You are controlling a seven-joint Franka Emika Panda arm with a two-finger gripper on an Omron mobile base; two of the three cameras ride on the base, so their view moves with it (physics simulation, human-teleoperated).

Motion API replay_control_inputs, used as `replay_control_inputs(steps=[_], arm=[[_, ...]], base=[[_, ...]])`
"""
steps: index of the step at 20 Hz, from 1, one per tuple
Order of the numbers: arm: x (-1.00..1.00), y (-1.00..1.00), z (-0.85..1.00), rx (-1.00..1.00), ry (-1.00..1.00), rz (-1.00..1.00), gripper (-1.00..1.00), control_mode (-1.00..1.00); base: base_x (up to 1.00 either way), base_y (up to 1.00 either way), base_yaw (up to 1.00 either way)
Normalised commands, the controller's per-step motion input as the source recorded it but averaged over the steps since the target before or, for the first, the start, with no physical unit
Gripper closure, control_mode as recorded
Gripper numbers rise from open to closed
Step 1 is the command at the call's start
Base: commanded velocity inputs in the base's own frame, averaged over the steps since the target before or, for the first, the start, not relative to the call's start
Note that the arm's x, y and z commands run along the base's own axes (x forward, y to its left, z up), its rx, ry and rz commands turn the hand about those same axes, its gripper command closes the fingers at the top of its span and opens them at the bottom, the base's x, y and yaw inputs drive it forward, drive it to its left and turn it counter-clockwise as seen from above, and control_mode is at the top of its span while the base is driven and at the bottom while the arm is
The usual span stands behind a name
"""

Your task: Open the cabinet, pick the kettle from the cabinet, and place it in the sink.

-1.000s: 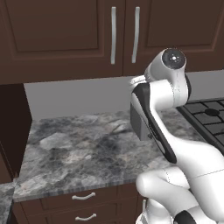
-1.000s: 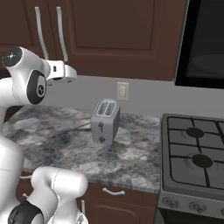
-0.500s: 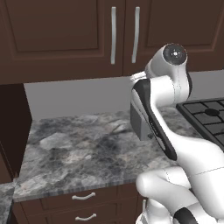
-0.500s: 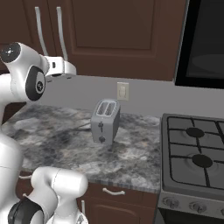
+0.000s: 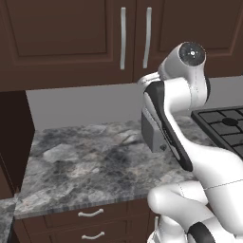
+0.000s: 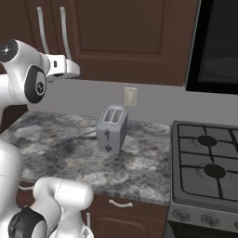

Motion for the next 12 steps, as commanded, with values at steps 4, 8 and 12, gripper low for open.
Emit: replay_control_inputs(steps=[4, 8, 12], arm=[[0.00, 0.08, 0.17, 0.00, 0.00, 0.00, -1.00, -1.00], [0.00, 0.02, 0.14, 0.00, 0.00, 0.00, -1.00, -1.00], [0.01, -0.08, 0.06, -0.01, 0.00, 0.00, -1.00, -1.00]], base=[[0.00, 0.00, 0.00], [0.00, 0.00, 0.00], [0.00, 0.00, 0.00]])
